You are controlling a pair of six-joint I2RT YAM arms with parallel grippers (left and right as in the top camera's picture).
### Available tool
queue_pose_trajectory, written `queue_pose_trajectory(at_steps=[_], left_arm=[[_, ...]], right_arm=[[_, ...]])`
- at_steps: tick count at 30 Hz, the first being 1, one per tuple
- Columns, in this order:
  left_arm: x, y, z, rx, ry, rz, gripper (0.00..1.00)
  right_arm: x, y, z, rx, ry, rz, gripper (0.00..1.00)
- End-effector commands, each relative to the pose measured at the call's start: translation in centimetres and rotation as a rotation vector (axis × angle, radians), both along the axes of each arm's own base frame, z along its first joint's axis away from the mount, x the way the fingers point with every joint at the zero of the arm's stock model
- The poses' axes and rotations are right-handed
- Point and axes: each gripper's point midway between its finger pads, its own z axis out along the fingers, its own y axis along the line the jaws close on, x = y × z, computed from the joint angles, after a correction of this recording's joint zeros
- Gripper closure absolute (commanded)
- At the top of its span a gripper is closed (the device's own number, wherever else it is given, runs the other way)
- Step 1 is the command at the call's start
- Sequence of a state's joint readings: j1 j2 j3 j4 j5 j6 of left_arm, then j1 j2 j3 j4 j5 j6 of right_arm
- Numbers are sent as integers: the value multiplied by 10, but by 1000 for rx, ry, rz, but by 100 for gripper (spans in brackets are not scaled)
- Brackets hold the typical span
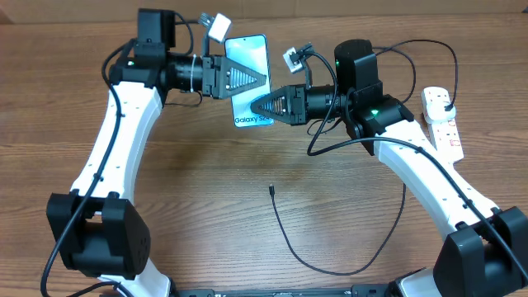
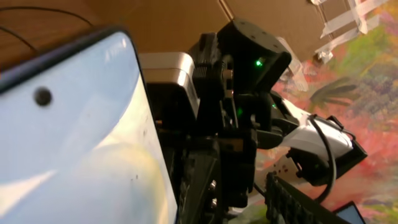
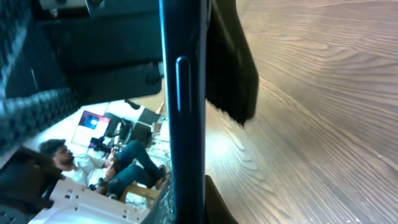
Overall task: Plug charger to phone and switch on socket
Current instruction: 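Lift the phone upright, holding it between both grippers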
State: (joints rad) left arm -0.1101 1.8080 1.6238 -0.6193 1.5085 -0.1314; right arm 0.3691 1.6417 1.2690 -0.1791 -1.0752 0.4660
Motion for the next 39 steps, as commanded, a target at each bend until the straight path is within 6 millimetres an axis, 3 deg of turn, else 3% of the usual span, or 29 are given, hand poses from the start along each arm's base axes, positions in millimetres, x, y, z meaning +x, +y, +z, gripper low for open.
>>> queue_pose_trajectory(at_steps=[1, 7, 9, 13, 18, 24, 34, 39], left_arm=[[-17, 6, 41, -55, -52, -39, 34], [-16, 7, 41, -54, -45, -38, 45], [-16, 7, 41, -55, -48, -36, 46], [-12, 9, 45, -54, -53, -30, 38], [-1, 23, 51, -53, -70, 7, 38], [7, 31, 49, -39, -68, 52, 30], [-15, -14, 48, -36, -68, -55, 32], [-15, -15, 49, -38, -80, -58, 51]], right_arm=[[6, -2, -7, -12, 40, -28, 96], [17, 2, 17, 60, -27, -50, 96], [19, 2, 17, 58, -23, -62, 96], [23, 1, 17, 58, -9, -87, 96], [26, 2, 26, 84, -33, -91, 96], [39, -13, 28, 89, -27, -143, 96], [29, -4, 26, 86, -3, -101, 96], [28, -5, 23, 79, 13, -102, 96]])
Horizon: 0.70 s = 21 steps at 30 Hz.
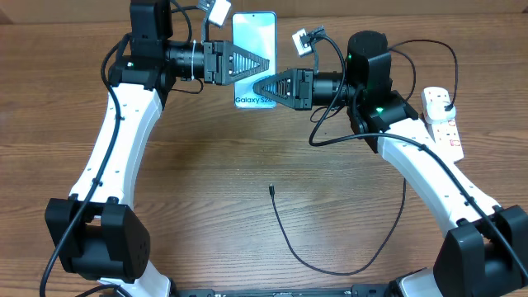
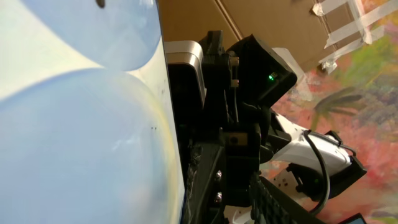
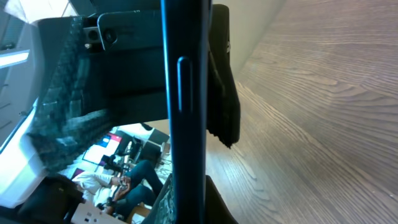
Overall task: Plug charger to phone and switch on socket
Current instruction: 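Lift the phone upright, holding it between both grippers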
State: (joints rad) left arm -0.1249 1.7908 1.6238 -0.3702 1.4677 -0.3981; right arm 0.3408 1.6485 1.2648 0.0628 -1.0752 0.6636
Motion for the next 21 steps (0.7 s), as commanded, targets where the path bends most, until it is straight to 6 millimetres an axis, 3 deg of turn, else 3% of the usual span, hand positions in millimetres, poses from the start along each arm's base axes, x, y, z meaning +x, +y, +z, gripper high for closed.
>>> queue_pose_trajectory(at_steps=[1, 13, 16, 18, 21], left_arm=[[-26, -7, 30, -44, -80, -85, 52], [-25, -5, 30, -44, -84, -81, 68], [-25, -5, 30, -45, -89, -81, 80], [-24, -5, 31, -44, -100, -78, 95], [-13, -6, 26, -11, -104, -16, 96]], right_arm=[[5, 0, -11, -26, 61, -39, 97], [-1, -2, -27, -65, 158, -36, 96], [-1, -2, -27, -65, 159, -36, 96], [-3, -2, -26, -62, 160, -28, 96], [-5, -1, -25, -58, 162, -15, 96]])
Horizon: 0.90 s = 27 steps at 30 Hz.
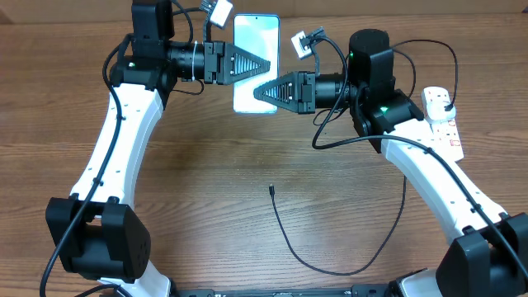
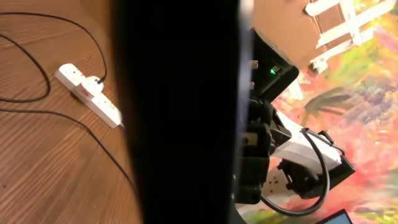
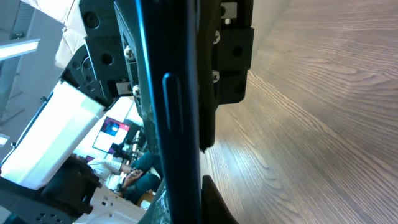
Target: Plug charger to phone and switch on socket
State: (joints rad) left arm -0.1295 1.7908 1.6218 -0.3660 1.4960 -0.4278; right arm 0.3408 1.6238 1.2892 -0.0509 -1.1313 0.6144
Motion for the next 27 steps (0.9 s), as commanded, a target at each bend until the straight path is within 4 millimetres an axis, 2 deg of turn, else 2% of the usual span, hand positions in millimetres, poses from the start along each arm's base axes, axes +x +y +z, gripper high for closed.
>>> queue_pose_trajectory(at_steps=[1, 3, 5, 6, 7, 8, 10, 11, 15, 17, 19, 21, 23, 24, 25, 27], left_arm=[[1, -4, 20, 27, -136, 61, 96], [11, -2, 14, 58, -135, 118, 96], [27, 1, -1, 133, -90, 224, 96], [33, 5, -11, 177, -55, 276, 96], [39, 9, -22, 227, -17, 329, 96], [45, 15, -37, 290, 32, 388, 96], [45, 27, -63, 401, 131, 461, 96], [42, 31, -74, 445, 176, 481, 96], [28, 46, -104, 580, 308, 524, 96], [17, 53, -116, 646, 337, 514, 96], [7, 56, -123, 688, 337, 484, 96], [-4, 55, -131, 718, 357, 449, 96], [-8, 55, -138, 733, 373, 441, 96], [-12, 59, -152, 762, 400, 447, 96], [-17, 60, -166, 776, 433, 442, 96], [-23, 61, -183, 786, 470, 437, 96]], right_arm=[[12, 0, -31, -52, 142, -75, 96], [12, 0, -31, -52, 142, -75, 96], [12, 0, -31, -53, 138, -76, 88], [12, 0, -31, -55, 119, -73, 67], [12, 0, -32, -59, 97, -68, 53], [12, 0, -34, -66, 93, -70, 47], [13, -3, -44, -102, 121, -97, 23], [15, -6, -54, -135, 149, -127, 16], [8, -18, -89, -276, 181, -156, 8], [-3, -41, -132, -486, 252, -220, 7], [-17, -66, -162, -663, 326, -263, 7], [-34, -89, -182, -812, 406, -295, 7], [-45, -100, -189, -882, 451, -299, 7], [-61, -109, -197, -967, 492, -290, 7], [-70, -111, -200, -1008, 502, -277, 7], [-80, -107, -203, -1050, 496, -250, 7]])
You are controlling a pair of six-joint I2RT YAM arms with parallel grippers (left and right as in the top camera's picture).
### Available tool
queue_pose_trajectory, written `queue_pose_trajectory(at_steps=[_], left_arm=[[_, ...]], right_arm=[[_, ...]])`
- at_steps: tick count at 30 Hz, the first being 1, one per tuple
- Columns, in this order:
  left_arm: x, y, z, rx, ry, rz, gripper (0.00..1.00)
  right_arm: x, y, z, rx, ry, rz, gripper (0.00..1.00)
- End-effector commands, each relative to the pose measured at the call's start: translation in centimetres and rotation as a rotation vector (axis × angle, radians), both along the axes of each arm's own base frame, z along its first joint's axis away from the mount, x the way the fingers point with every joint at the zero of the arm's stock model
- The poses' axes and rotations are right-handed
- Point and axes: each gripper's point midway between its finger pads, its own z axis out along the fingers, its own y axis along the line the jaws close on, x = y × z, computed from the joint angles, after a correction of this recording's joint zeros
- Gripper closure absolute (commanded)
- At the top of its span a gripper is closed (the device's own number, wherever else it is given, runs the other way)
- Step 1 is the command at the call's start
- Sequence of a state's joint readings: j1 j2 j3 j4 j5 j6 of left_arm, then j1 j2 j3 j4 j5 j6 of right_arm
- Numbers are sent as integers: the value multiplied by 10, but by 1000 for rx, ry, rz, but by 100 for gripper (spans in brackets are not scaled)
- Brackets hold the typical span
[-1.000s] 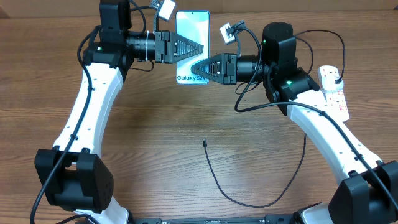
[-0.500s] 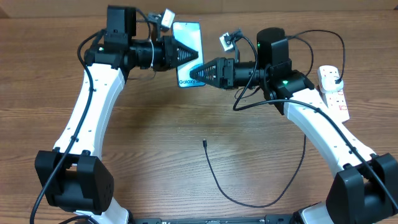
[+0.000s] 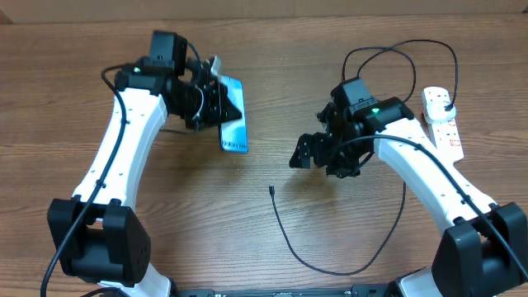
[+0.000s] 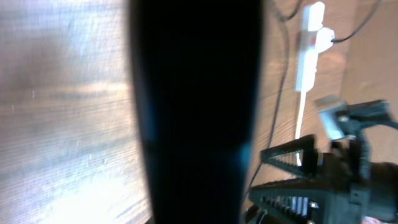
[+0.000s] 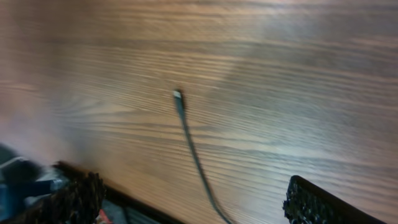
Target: Plug charger to phone and switch on socket
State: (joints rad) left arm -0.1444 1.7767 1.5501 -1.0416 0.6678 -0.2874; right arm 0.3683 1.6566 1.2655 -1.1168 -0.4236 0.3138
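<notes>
My left gripper (image 3: pixel 224 106) is shut on the phone (image 3: pixel 234 125), held tilted over the left-centre of the table with its light screen facing up. In the left wrist view the phone (image 4: pixel 196 112) is a dark slab filling the middle. The black charger cable (image 3: pixel 288 238) lies on the wood, its free tip (image 3: pixel 271 190) pointing to the back. My right gripper (image 3: pixel 302 155) hangs open just right of and behind that tip. Seen from the right wrist, the cable tip (image 5: pixel 178 94) lies ahead of the spread fingers (image 5: pixel 78 198). The white socket strip (image 3: pixel 440 118) sits at the right edge.
The cable loops toward the front edge, then runs up under my right arm to a white plug (image 3: pixel 446 105) in the strip. The strip (image 4: pixel 309 55) and my right gripper (image 4: pixel 311 177) also show in the left wrist view. Brown wooden tabletop all round.
My right gripper has let go of the phone and now hangs open, lower and nearer the front, by the cable tip. The left gripper keeps the phone, now further left, nearer and tilted.
Both grippers held the phone between them at the back centre, slightly skewed. Then it was squared up further back, still held from both sides. Now only my left gripper holds it, and my right one is open over the cable end.
</notes>
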Motion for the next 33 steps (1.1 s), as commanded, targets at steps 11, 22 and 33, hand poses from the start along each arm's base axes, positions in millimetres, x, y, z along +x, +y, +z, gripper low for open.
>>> queue_pose_trajectory(at_steps=[11, 22, 33], left_arm=[[-16, -1, -76, -12, 8, 24, 96], [8, 7, -77, 34, -83, 78, 96], [12, 6, -82, 33, -89, 78, 96]], right_arm=[[-35, 51, -18, -281, -158, 107, 0], [-44, 68, -24, -305, -197, 152, 55], [-54, 71, -88, -401, -50, 178, 61]])
